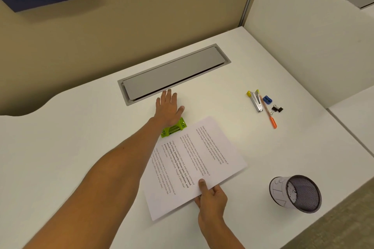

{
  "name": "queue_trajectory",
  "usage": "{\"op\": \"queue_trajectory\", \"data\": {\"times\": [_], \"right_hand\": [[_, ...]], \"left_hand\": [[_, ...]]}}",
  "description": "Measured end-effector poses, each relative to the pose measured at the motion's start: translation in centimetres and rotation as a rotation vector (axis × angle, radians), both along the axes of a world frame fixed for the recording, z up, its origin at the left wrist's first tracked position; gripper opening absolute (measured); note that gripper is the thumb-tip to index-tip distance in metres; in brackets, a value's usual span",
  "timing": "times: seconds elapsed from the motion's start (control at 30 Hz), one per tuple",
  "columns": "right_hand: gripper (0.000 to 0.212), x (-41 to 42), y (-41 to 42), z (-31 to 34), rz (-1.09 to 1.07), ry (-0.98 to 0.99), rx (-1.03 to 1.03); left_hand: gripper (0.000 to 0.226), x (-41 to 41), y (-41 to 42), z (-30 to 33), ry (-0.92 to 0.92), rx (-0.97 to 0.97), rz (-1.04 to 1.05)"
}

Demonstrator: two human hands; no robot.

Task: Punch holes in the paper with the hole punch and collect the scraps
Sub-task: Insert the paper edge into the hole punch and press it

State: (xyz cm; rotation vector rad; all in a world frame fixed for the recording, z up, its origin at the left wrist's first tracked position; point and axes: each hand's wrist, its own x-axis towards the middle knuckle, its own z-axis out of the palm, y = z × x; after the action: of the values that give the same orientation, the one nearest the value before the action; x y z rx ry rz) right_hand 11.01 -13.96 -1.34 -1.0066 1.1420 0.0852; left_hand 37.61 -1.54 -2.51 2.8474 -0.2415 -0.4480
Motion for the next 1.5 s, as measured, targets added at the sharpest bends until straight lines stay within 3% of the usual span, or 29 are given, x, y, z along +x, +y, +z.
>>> {"op": "queue_trajectory", "data": {"times": [0.27, 0.53, 1.5], "right_hand": [[0.013, 1.2, 0.6, -0.5, -0.043, 0.018, 0.014], [0.008, 2.0, 1.0, -1.1, -0.010, 0.052, 0.008], [0.008, 2.0, -1.1, -1.6, 0.075, -0.028, -0.071]], "left_hand": [[0.072, 0.4, -1.1, -1.3, 0.005, 0.061, 0.106], [0.077, 0.9, -1.0, -2.8, 0.031, -0.004, 0.170], [0.084, 2.0, -0.4, -4.6, 0.208, -0.054, 0.134]]}}
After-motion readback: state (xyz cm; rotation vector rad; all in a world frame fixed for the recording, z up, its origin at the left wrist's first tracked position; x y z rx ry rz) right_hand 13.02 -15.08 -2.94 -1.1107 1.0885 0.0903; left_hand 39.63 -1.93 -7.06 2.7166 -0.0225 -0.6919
